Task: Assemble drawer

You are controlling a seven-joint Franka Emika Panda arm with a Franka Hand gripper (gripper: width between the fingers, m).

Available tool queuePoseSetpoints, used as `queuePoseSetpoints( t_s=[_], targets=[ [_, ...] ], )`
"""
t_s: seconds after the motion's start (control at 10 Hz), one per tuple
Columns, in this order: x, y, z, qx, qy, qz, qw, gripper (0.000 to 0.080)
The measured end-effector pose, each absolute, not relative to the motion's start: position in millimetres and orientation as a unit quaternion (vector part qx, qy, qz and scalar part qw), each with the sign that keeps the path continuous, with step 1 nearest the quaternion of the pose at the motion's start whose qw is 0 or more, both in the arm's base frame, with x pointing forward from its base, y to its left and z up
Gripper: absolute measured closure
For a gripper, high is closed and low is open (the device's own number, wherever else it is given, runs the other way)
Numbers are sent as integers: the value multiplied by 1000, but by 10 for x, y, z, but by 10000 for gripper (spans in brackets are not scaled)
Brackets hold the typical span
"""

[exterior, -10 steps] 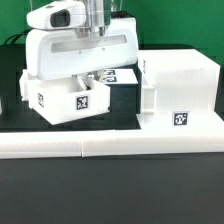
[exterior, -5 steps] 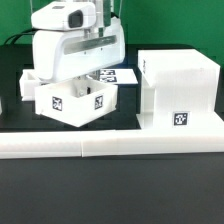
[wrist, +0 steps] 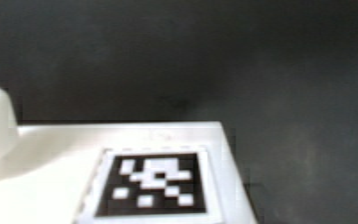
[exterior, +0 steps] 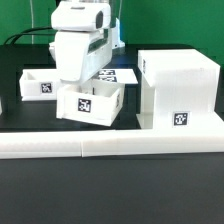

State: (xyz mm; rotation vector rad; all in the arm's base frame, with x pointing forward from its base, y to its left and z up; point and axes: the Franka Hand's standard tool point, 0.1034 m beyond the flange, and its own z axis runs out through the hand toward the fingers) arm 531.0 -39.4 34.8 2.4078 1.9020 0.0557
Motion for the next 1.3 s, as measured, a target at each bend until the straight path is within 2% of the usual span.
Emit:
queuePoseSetpoints(
  t_s=[0.3,1.3],
  targets=[
    [5300,-394,328,729,684,8,43,757],
    [5307,-322,267,729,684,5,39,757]
  ],
)
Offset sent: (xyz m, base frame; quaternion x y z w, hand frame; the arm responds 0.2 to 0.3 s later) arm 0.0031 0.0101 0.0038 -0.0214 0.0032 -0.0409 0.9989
